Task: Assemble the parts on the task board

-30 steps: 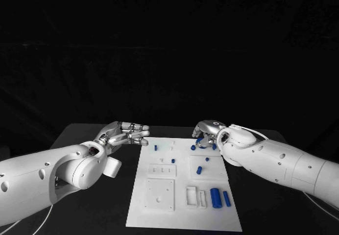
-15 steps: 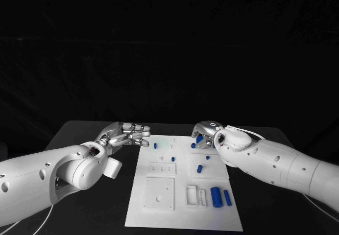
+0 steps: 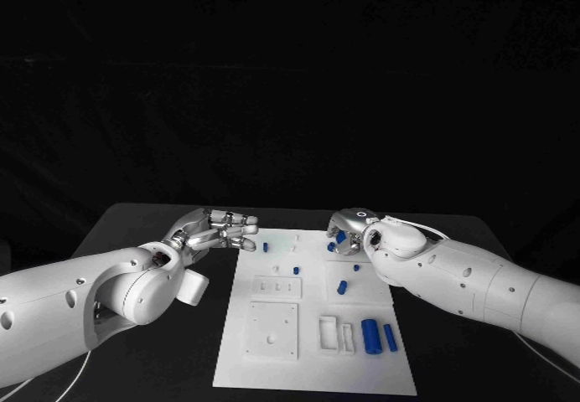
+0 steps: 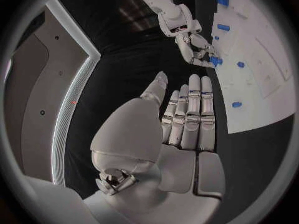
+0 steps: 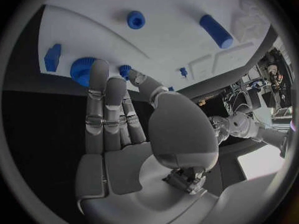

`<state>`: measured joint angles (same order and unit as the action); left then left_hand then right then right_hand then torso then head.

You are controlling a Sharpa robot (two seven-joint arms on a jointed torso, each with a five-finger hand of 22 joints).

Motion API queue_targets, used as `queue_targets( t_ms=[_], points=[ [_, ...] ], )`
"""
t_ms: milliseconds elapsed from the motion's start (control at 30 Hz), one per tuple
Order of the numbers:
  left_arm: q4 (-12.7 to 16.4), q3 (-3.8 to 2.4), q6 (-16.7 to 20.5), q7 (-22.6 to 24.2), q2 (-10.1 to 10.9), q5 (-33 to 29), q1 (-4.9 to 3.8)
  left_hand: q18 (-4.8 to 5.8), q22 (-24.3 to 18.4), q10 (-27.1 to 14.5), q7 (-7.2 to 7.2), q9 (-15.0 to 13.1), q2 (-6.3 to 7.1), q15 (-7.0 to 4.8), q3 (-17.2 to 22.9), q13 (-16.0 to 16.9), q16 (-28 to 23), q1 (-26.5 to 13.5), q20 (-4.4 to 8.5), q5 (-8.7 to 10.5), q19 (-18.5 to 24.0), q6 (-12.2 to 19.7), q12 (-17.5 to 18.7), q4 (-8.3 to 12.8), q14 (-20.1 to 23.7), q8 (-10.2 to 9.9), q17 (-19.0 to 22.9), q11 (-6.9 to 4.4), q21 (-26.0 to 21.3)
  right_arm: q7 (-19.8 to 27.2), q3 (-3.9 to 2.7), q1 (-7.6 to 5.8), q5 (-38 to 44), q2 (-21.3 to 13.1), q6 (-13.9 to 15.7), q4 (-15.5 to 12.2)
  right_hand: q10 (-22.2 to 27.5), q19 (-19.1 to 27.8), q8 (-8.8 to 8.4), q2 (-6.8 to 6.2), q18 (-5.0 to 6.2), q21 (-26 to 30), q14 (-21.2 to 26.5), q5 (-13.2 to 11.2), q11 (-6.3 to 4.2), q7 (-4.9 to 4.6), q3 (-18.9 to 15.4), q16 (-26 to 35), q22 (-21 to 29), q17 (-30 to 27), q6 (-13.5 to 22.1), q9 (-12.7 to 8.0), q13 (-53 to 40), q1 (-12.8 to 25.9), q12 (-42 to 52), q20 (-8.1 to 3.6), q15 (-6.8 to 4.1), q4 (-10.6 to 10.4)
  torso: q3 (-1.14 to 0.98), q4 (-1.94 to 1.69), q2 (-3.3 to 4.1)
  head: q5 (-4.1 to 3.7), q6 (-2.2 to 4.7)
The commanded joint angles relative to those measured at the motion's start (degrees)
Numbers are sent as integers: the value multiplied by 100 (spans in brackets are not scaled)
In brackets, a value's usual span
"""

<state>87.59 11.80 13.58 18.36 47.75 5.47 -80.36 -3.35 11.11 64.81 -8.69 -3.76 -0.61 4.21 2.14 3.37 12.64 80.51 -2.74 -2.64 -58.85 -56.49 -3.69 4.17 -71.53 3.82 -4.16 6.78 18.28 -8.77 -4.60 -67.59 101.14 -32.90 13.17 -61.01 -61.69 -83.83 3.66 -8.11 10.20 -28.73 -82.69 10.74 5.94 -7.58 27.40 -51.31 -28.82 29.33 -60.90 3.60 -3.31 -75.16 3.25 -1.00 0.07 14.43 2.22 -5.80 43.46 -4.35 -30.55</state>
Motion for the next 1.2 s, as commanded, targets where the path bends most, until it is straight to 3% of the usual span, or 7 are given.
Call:
queue_targets(
  t_ms=[33, 233, 867, 1033, 1200],
  points=[
    [8, -8, -110, 17, -22, 31, -19, 67, 5, -37, -9, 2, -18, -19, -35, 1, 27, -45, -4, -12, 29, 9, 26, 14, 39, -19, 5, 13, 20, 79, 3, 6, 101, 20, -1, 11, -101, -102, -11, 8, 37, 33, 41, -33, -9, 10, 92, -19, -30, -4, -99, -4, 1, 95, 1, -18, -13, -8, 12, 3, 31, -4, -16],
    [-26, -8, -113, 10, -38, 34, -22, 67, 5, -37, -9, 2, -18, -19, -35, 1, 27, -45, -4, -12, 29, 9, 26, 14, 39, -19, 5, 13, 20, 106, 9, 15, 99, 42, -25, 41, -174, -93, -12, -9, 24, 43, 45, -62, -27, 25, 342, -21, -113, 2, -179, -4, 1, 182, 2, -36, -26, -24, 22, 8, 60, -16, -7],
    [-84, -6, -137, -8, -77, 35, -23, 66, 3, -38, -9, 2, -30, -18, -43, 1, 27, -45, -4, -12, 30, 11, 26, 9, 41, -20, 5, 13, 26, 111, 19, 36, 102, 61, -65, 84, -462, -139, -3, 49, -38, 32, 40, -170, -105, 81, 619, -21, -296, 13, -398, 4, -1, 263, 3, -84, -80, -114, 36, 2, 98, -45, -16],
    [-85, -6, -145, -17, -78, 35, -23, 66, 3, -38, -9, 2, -30, -18, -43, 1, 27, -45, -4, -12, 30, 11, 26, 9, 41, -20, 5, 13, 26, 59, 20, 37, 197, 62, 138, 62, -852, -110, 6, 162, -93, -19, 44, -463, -211, 145, 861, -37, -389, 28, -655, 22, -11, 169, 6, -151, -151, -102, 37, -2, 106, -41, -5],
    [-85, -6, -147, -27, -81, 35, -23, 66, 3, -38, -9, 2, -30, -18, -43, 1, 27, -45, -4, -12, 30, 11, 26, 9, 41, -20, 5, 13, 26, -55, 20, 37, 323, 62, 384, 41, -1125, -26, -1, 180, -164, -159, 40, -663, -284, 198, 1188, -60, -596, 63, -860, 29, -18, 94, 8, -224, -207, -82, 40, -10, 112, -40, 17]
  ],
)
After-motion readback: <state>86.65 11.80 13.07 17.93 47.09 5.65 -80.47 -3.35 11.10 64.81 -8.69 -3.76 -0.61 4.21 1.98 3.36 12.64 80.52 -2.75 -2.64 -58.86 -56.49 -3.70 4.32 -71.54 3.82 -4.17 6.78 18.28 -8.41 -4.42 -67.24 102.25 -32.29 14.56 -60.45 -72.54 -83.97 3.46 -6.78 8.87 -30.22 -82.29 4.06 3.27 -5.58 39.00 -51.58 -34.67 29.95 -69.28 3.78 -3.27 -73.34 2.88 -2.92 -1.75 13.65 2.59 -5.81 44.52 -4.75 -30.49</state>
